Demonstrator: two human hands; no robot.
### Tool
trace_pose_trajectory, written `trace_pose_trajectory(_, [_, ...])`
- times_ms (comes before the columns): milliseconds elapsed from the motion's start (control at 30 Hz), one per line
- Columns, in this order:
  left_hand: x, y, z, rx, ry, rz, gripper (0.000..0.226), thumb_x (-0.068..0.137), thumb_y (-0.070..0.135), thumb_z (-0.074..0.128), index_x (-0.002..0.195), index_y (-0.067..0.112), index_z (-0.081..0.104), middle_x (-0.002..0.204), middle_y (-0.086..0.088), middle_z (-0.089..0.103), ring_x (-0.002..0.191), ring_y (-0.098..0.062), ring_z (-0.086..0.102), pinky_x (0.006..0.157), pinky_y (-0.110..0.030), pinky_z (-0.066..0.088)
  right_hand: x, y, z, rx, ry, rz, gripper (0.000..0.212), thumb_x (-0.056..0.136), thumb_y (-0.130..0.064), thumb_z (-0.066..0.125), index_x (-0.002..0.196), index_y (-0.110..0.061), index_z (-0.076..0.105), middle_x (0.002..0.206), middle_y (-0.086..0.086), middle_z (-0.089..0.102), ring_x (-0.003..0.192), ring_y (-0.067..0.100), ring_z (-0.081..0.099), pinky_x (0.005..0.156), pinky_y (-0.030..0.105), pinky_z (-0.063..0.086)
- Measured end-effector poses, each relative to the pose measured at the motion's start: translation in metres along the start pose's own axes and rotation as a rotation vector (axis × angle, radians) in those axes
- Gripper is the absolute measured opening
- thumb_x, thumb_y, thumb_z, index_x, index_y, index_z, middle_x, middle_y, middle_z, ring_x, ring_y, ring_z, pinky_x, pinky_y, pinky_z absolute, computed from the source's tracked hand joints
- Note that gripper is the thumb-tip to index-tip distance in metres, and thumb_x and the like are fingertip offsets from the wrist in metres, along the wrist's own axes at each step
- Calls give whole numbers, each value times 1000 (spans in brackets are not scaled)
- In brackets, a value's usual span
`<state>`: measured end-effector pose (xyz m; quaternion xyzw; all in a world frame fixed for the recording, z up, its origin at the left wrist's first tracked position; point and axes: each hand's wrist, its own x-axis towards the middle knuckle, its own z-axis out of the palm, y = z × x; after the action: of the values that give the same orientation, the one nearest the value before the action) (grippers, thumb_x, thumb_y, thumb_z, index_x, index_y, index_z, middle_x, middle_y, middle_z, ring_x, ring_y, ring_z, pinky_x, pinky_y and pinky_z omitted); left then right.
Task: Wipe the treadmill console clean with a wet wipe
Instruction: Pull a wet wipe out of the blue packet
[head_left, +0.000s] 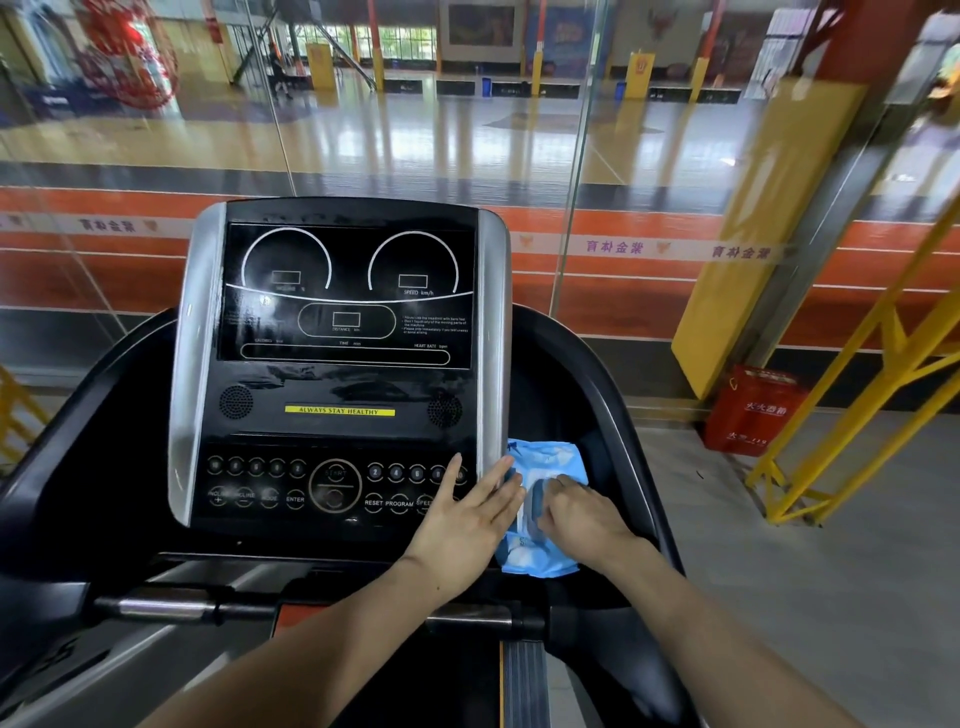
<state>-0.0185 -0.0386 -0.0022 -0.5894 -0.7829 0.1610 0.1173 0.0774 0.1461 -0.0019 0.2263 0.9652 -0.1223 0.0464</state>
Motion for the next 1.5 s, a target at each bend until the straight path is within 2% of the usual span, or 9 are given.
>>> trace_pose_trajectory(133, [0, 1, 2, -10, 10, -4, 79, 103, 20, 45, 164, 10, -4, 174, -10, -4, 150, -32, -41, 118, -74, 2, -7, 2, -1, -2, -6, -69, 50, 95, -49, 28, 104, -8, 56, 108, 8, 63, 103, 28, 61, 88, 38, 49])
trace_pose_trajectory(200, [0, 1, 2, -9, 13, 0, 79, 103, 20, 45, 164, 10, -6, 174, -10, -5, 149, -32, -41, 119, -74, 2, -8, 4, 2, 14, 24, -87, 48, 89, -53, 21, 94, -15, 50, 97, 2, 56, 95, 24, 58, 85, 36, 49])
trace_pose_trajectory(300, [1, 0, 2, -11, 16, 6, 80, 103, 20, 44, 164, 10, -7, 174, -10, -6, 149, -32, -42, 119, -74, 1, -7, 6, 7, 60, 110, -57, 17, 103, -28, 44, 90, -18, 48, 94, -4, 51, 82, 18, 52, 73, 34, 47])
trace_pose_trajectory(400, [1, 0, 2, -17, 20, 8, 80, 103, 18, 44, 164, 10, -7, 174, -10, -7, 149, -32, -41, 118, -74, 2, -8, 6, 10, 82, 169, -13, 15, 102, -27, 55, 93, -16, 57, 98, -4, 56, 81, 18, 59, 71, 32, 49])
trace_pose_trajectory(533, [1, -1, 5, -25, 34, 10, 81, 102, 19, 45, 164, 10, -7, 174, -10, -5, 150, -32, -40, 118, -74, 2, -4, 1, 16, 55, 168, 45, 18, 105, -22, 52, 87, -17, 55, 97, -5, 53, 82, 16, 52, 71, 27, 40])
trace_pose_trajectory(767, [0, 0, 8, -41, 60, 6, 79, 103, 18, 45, 164, 10, -3, 175, -10, -1, 152, -31, -37, 119, -74, 3, -2, 3, 19, 12, 55, 23, 24, 101, -10, 52, 124, -5, 54, 128, 11, 60, 117, 27, 61, 100, 31, 48])
trace_pose_trajectory(967, [1, 1, 9, -58, 62, -7, 81, 102, 18, 49, 164, 10, -2, 175, -10, 0, 152, -31, -36, 119, -73, 5, 1, 1, 6, 51, 45, 67, 18, 101, -5, 44, 119, -8, 44, 108, 12, 68, 82, 30, 61, 70, 35, 41])
trace_pose_trajectory(1133, [2, 1, 9, -66, 56, -6, 81, 102, 19, 48, 164, 10, -4, 175, -10, -4, 152, -31, -37, 119, -74, 4, -4, 3, -3, 147, 29, 29, 4, 102, -12, 40, 102, -15, 38, 84, 0, 54, 68, 20, 51, 56, 34, 37])
trace_pose_trajectory(1500, [1, 2, 6, -66, 62, -8, 82, 103, 16, 45, 164, 11, -9, 174, -9, -6, 150, -30, -40, 120, -73, -4, -17, 28, -2, 568, -39, -65, 21, 112, -26, 36, 95, -14, 41, 79, 1, 47, 66, 12, 39, 59, 32, 40])
